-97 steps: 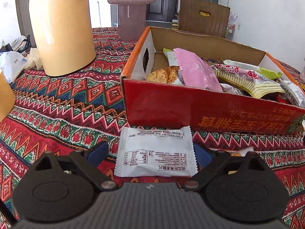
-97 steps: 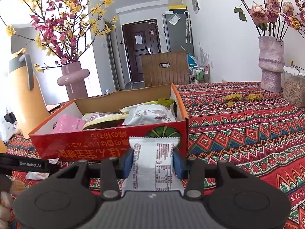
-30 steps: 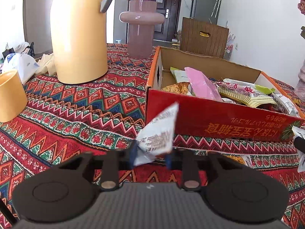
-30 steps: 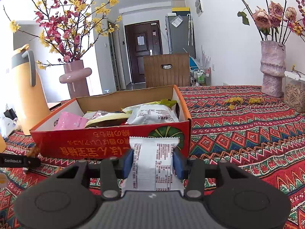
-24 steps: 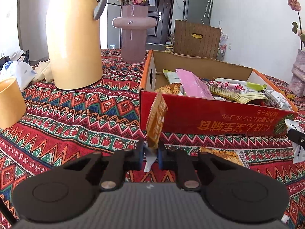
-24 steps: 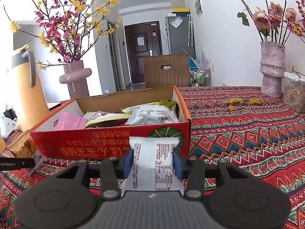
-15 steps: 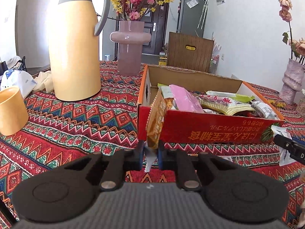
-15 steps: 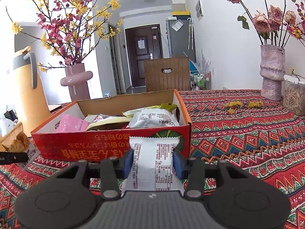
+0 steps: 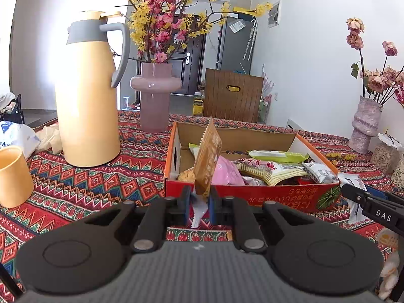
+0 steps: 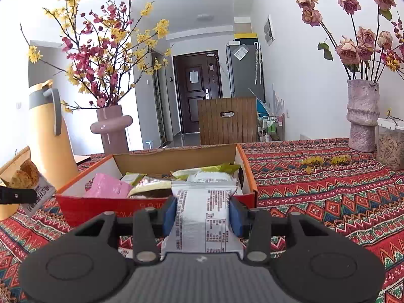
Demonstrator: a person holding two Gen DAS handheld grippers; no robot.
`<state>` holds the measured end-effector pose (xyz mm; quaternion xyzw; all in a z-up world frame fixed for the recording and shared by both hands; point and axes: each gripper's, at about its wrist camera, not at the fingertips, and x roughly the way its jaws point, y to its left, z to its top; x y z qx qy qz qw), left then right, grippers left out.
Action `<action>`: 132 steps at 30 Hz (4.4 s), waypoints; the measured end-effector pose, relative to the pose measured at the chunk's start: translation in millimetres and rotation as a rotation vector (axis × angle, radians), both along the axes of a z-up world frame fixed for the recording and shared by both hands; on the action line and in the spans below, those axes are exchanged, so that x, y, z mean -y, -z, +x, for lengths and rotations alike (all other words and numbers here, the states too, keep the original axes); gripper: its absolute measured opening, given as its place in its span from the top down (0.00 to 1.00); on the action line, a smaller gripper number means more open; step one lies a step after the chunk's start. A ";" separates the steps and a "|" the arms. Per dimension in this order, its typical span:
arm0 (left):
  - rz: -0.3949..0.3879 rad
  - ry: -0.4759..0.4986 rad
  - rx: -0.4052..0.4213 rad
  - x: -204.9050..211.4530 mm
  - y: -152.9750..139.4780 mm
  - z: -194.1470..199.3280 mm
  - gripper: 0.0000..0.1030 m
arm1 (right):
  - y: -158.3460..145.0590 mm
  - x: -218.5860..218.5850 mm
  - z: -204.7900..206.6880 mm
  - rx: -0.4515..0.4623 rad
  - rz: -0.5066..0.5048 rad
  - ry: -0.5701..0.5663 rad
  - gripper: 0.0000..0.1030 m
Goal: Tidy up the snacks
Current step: 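Carry both packets into the cardboard box and open both grippers, then move both grippers back over the loose packets on the tablecloth, then grasp the white printed packet with the right gripper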
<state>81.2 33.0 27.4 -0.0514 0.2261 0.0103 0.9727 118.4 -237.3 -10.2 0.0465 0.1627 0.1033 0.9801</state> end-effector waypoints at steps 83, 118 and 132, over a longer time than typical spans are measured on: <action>0.031 -0.083 -0.061 -37.2 36.2 -44.6 0.00 | 20.7 -54.7 -58.7 -0.154 -0.100 -0.073 0.00; -0.046 -0.103 -0.117 -66.2 48.4 -59.1 0.00 | 48.5 -114.4 -20.5 -0.393 -0.211 -0.158 0.00; -0.032 -0.101 -0.135 -60.1 48.7 -57.3 0.00 | 38.2 -98.5 -43.3 -0.327 -0.186 -0.175 0.60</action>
